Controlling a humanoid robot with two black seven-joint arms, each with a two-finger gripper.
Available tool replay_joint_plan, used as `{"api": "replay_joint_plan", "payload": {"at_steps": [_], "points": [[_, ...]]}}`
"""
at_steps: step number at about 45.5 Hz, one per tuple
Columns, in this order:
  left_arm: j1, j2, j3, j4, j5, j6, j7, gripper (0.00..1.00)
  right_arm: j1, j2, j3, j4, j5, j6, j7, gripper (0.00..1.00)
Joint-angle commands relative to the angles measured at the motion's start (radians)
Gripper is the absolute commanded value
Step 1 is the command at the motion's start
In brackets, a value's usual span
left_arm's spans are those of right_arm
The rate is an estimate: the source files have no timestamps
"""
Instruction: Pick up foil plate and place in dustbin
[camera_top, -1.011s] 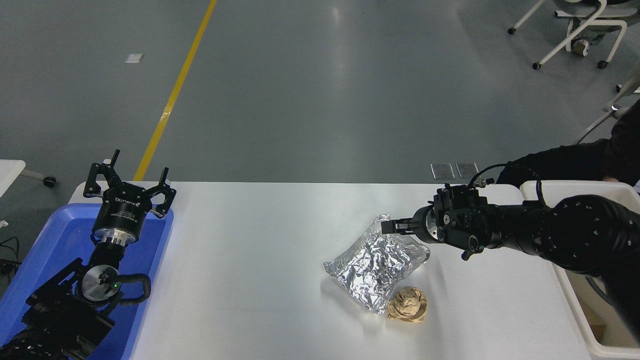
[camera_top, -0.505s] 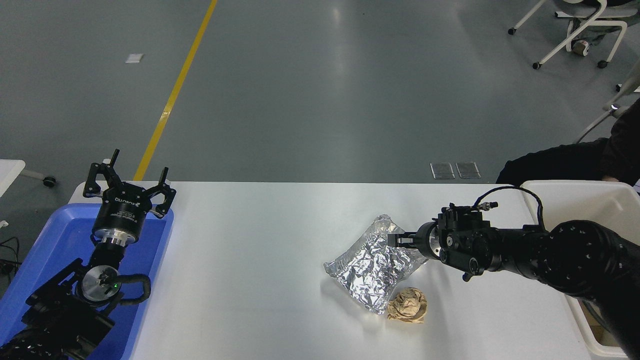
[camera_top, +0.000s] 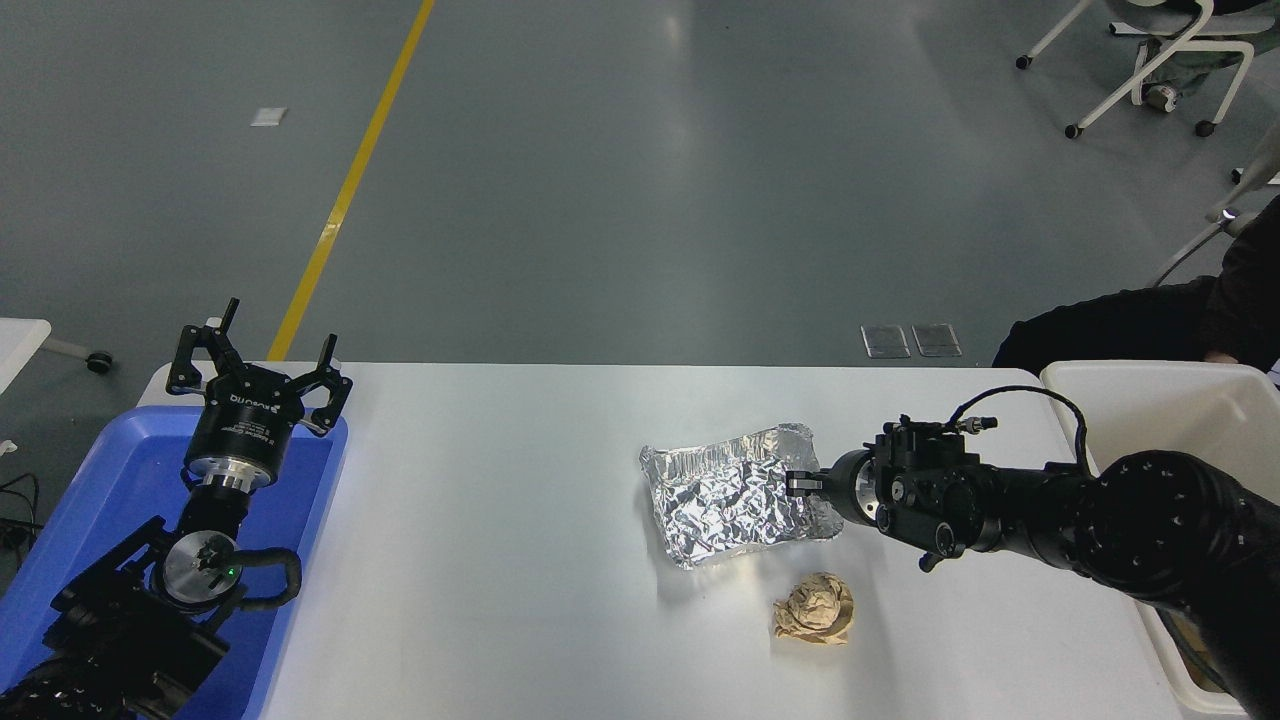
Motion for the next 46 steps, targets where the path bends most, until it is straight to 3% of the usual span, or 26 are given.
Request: {"api": "replay_joint_plan", "payload": {"at_steps": [1,12,25,35,46], "points": [[0.0,0.0,0.0,0.0,0.0,0.0,0.0,1.0,0.15,0.0,-0.011,0.118,0.004,0.041,0.002,0.0],[0.002,0.0,0.0,0.0,0.0,-0.001,0.001,1.0,0.475,-0.21,-0.062,0.414,0.017,0.176,0.002,0.0],[0.003,0.002,-0.002,0.0,0.0,-0.001,0.001,1.0,0.908,-0.443,-0.128,0.721,0.141,0.507,-0.003,0.0],[0.003,0.002,-0.002,0.0,0.0,-0.001,0.001,1.0,1.1,-0.469,-0.129,0.735,0.173,0.672,-0.013,0.0],[0.002,0.0,-0.002,0.0,0.0,-0.001,0.001,1.0,1.219,-0.465,-0.174,0.75,0.178,0.692,-0.023,0.0]]}}
